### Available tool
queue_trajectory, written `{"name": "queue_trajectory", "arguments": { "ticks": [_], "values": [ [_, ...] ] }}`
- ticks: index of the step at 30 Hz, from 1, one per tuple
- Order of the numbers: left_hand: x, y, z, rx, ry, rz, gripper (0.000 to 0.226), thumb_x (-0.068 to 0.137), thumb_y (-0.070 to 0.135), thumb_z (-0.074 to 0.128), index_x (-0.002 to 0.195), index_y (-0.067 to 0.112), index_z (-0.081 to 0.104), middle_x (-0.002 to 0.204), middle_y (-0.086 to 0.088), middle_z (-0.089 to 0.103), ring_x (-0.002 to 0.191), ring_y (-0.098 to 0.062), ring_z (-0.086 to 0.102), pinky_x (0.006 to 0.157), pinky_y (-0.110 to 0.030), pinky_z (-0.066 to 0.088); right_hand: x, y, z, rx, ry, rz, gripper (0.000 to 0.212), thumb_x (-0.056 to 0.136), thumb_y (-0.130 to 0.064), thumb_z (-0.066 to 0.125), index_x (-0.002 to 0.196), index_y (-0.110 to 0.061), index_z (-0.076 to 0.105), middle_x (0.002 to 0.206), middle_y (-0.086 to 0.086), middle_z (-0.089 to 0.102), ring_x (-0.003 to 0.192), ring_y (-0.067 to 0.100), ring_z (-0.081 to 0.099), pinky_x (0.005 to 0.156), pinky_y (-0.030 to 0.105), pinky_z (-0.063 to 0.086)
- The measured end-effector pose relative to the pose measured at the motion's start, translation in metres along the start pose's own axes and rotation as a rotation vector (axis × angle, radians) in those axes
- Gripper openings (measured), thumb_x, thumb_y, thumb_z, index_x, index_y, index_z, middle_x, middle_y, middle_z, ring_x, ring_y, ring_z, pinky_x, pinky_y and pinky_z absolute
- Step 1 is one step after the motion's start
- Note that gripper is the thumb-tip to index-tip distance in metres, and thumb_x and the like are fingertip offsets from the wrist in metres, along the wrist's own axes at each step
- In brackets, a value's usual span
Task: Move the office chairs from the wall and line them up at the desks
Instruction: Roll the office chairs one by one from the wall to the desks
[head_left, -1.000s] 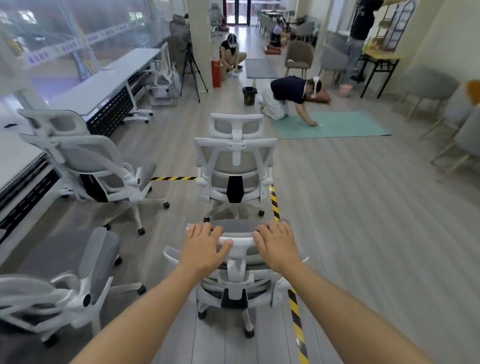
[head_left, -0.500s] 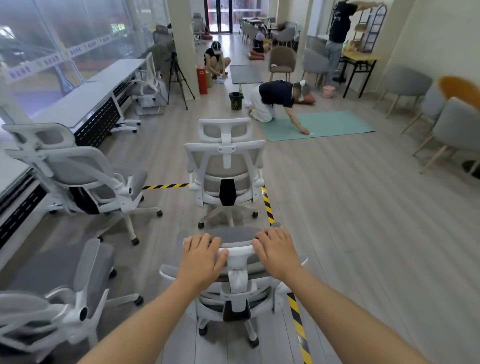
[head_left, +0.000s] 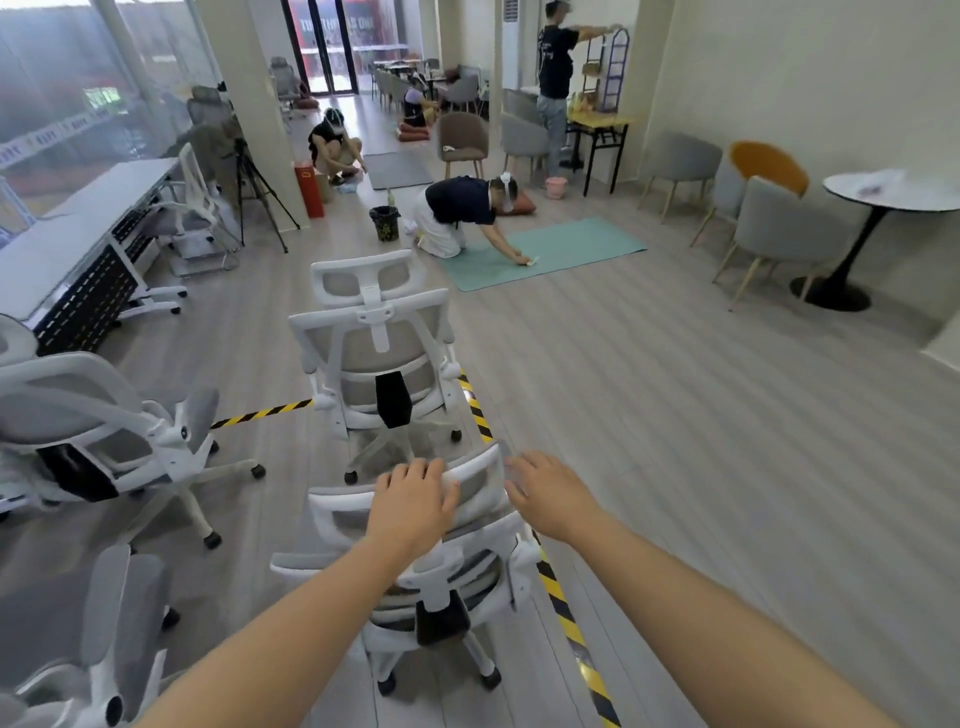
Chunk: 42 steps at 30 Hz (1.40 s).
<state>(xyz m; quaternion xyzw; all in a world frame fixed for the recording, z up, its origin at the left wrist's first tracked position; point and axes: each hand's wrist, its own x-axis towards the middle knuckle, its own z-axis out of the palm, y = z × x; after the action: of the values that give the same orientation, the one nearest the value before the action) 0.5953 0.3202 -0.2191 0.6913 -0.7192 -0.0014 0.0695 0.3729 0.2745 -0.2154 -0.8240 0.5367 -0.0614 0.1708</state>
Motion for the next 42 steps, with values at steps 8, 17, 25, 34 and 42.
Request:
{"name": "queue_trajectory", "arguments": {
  "ticks": [8,17,25,34,42],
  "values": [
    [-0.012,0.196,-0.003,0.047,-0.172,0.284,0.037,0.1,0.038,0.031,0.128,0.022,0.051,0.121,0.0,0.058,0.113,-0.026,0.055,0.097,-0.042,0.041,-0.151,0.124,-0.054,-0.078,0.018,0.336,0.046,0.104,-0.038,0.036,0.147,-0.024,0.044,0.149,0.004,0.047,0.133,0.027,0.046,0.107,0.04,0.038],
    [-0.119,0.514,0.011,0.043,-0.279,0.591,0.043,0.102,0.04,0.032,0.135,0.019,0.049,0.132,-0.006,0.055,0.12,-0.029,0.052,0.101,-0.043,0.039,-0.444,0.3,-0.102,-0.071,0.113,0.677,0.047,0.101,-0.039,0.039,0.144,-0.023,0.048,0.145,0.007,0.052,0.133,0.029,0.047,0.108,0.039,0.038],
    [-0.226,0.778,0.018,0.072,-0.314,0.957,0.041,0.101,0.041,0.034,0.133,0.022,0.05,0.131,-0.005,0.056,0.12,-0.029,0.053,0.101,-0.042,0.039,-0.695,0.411,-0.133,-0.001,0.237,1.03,0.047,0.102,-0.04,0.04,0.145,-0.022,0.047,0.143,0.008,0.052,0.129,0.031,0.05,0.106,0.04,0.039],
    [-0.322,1.05,0.034,0.015,-0.326,1.37,0.044,0.1,0.042,0.035,0.137,0.022,0.048,0.137,-0.005,0.054,0.125,-0.03,0.05,0.106,-0.043,0.037,-0.909,0.525,-0.15,0.094,0.418,1.454,0.045,0.1,-0.037,0.04,0.141,-0.023,0.05,0.139,0.007,0.056,0.127,0.03,0.051,0.104,0.039,0.041],
    [-0.348,1.265,0.055,-0.014,-0.346,1.558,0.043,0.1,0.04,0.037,0.137,0.022,0.049,0.136,-0.005,0.054,0.124,-0.03,0.05,0.105,-0.041,0.036,-1.029,0.664,-0.192,0.136,0.38,1.634,0.045,0.099,-0.038,0.041,0.141,-0.024,0.05,0.138,0.007,0.055,0.125,0.03,0.053,0.102,0.038,0.043]
  ]
}}
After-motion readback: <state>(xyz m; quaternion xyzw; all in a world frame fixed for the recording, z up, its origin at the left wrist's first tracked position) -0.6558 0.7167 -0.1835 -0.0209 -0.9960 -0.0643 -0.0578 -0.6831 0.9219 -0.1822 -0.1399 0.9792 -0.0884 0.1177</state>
